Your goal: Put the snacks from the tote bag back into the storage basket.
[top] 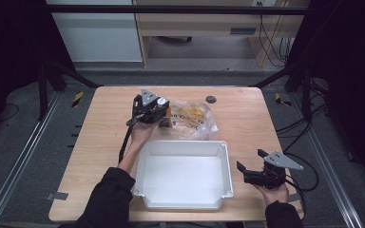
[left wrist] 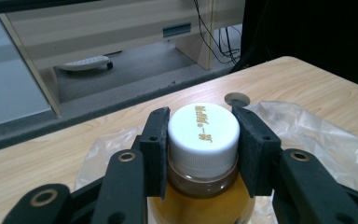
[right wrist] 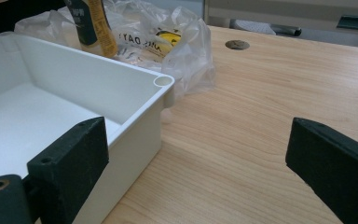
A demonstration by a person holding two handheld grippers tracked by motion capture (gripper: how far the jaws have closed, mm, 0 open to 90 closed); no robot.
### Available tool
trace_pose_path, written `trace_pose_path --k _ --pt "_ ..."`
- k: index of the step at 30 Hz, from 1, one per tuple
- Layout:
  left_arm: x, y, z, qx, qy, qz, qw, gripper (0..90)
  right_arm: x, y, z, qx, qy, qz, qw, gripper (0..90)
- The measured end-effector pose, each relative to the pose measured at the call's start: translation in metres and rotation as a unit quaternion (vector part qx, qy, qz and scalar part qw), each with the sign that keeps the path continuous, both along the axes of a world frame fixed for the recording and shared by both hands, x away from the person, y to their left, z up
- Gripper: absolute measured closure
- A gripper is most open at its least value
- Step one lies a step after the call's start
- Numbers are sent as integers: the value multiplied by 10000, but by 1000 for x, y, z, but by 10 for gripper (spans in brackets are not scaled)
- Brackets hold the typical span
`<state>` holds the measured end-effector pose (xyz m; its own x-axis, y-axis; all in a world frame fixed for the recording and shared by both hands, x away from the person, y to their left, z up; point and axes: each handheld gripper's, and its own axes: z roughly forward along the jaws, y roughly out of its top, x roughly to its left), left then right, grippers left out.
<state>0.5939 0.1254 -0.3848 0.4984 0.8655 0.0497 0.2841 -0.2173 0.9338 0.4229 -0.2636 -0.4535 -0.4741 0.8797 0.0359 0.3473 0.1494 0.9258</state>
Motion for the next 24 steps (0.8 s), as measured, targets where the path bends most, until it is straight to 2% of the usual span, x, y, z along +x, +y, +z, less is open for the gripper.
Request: trace_pose_path --k 3,6,11,16,20,24 --pt "-4 2 7 -45 -97 -39 9999 587 0 0 0 -5 11 -15 10000 60" --pt "-5 4 13 -114 -103 -29 9999 587 0 0 0 2 -4 4 10000 61" --pt "-8 7 24 -99 -179 15 9998 587 1 0 0 12 -11 -6 10000 61" --pt "-13 13 35 -258 -319 43 9991 587 0 0 0 13 -17 3 10000 61" --pt "-16 18 46 -300 -389 64 9988 587 0 0 0 35 -16 -5 10000 61" --pt "-18 20 52 -322 -375 71 9988 587 0 0 1 39 -22 -6 10000 61"
